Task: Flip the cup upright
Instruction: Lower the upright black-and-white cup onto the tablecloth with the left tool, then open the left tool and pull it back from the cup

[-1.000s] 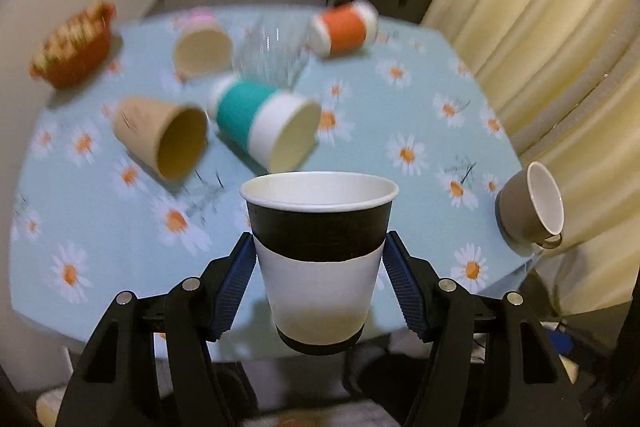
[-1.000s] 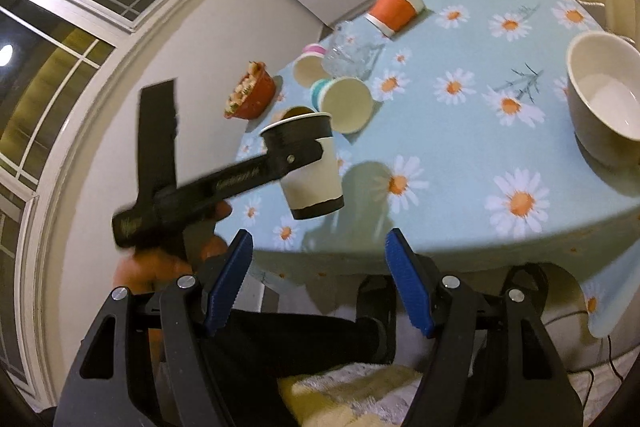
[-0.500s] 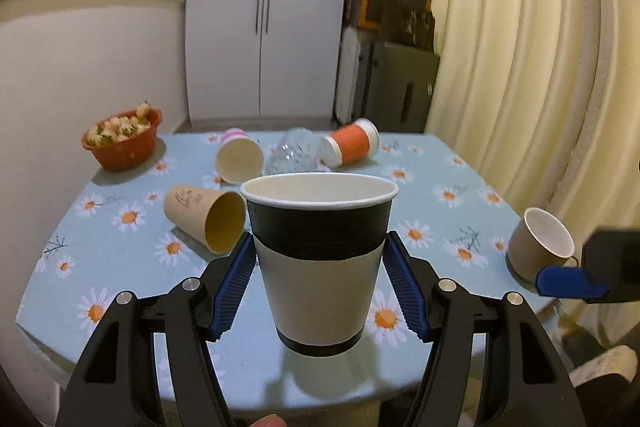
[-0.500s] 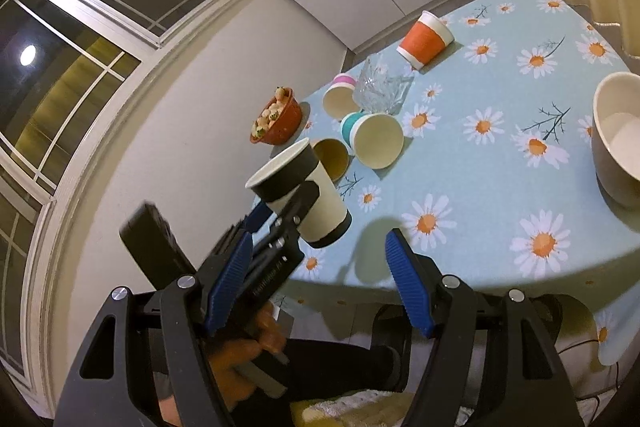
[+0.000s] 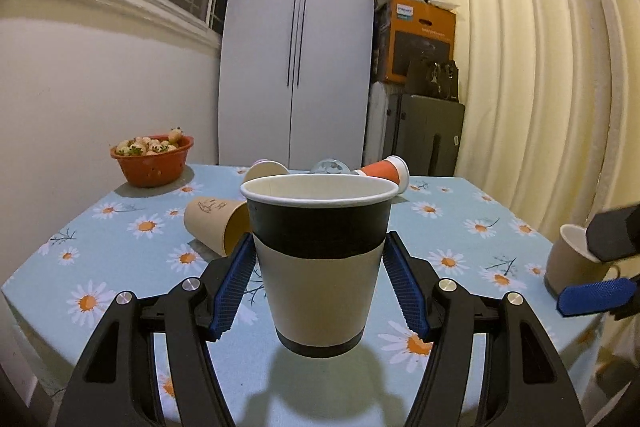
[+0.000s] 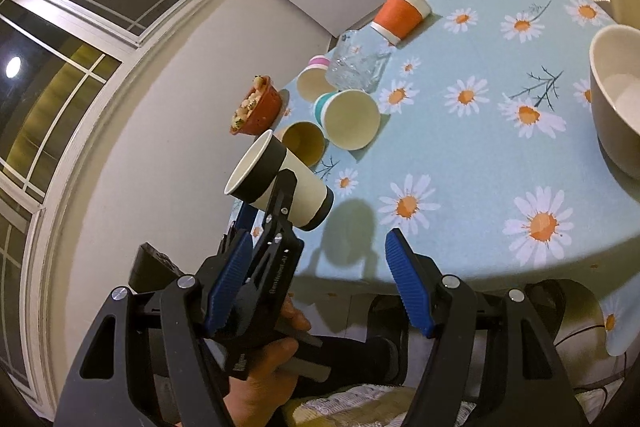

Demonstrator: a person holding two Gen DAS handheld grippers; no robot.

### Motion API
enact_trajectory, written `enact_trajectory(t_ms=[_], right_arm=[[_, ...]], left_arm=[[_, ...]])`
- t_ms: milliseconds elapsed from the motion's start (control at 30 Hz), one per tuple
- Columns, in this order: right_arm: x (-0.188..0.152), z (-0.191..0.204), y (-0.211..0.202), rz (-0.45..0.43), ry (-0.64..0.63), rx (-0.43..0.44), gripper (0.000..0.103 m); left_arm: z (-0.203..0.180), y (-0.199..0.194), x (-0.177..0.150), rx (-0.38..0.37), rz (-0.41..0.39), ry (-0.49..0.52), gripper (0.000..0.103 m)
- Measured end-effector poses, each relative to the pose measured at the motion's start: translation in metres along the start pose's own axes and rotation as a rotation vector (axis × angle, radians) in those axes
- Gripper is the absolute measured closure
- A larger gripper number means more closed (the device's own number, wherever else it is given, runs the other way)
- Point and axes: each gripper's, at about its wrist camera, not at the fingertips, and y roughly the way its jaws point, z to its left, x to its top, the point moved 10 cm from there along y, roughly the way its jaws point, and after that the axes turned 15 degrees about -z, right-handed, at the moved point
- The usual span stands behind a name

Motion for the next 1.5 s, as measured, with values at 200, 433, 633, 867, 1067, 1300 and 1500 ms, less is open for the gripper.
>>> enact_trajectory(t_ms=[200,433,633,867,1067,1300,1500], right_arm=[[-0.006,-0.007,0.007,0.020,0.003,-0.013,0.034],[-0.008,-0.012,0.015,0.035,0.010,-0.024,0.034],[-0.009,-0.016,0.017,0.038,0.011,-0.038,0.034],[-0.008,-0.021,0.015,0.035,0.002,-0.062,0.034],[-0.007,-0.021,0.011,0.021,0.006,-0.050,0.034],[0.001,-0.014,0.000,-0.032,-0.013,-0.015,0.034],[0.014,-0.006,-0.019,-0.127,-0.048,-0.002,0.028]], left_arm=[[0.001,0.004,-0.015,0.023,-0.034,0.017,0.039],[0.007,0.006,-0.039,0.060,-0.058,0.063,0.038],[0.006,0.005,-0.043,0.057,-0.073,0.054,0.038],[0.011,0.002,-0.038,0.089,-0.085,0.041,0.013],[0.011,-0.002,-0.027,0.080,-0.107,0.032,0.009],[0.008,-0.015,-0.012,0.049,-0.079,0.028,0.007],[0.014,-0.043,0.027,0.009,-0.070,0.023,0.007]])
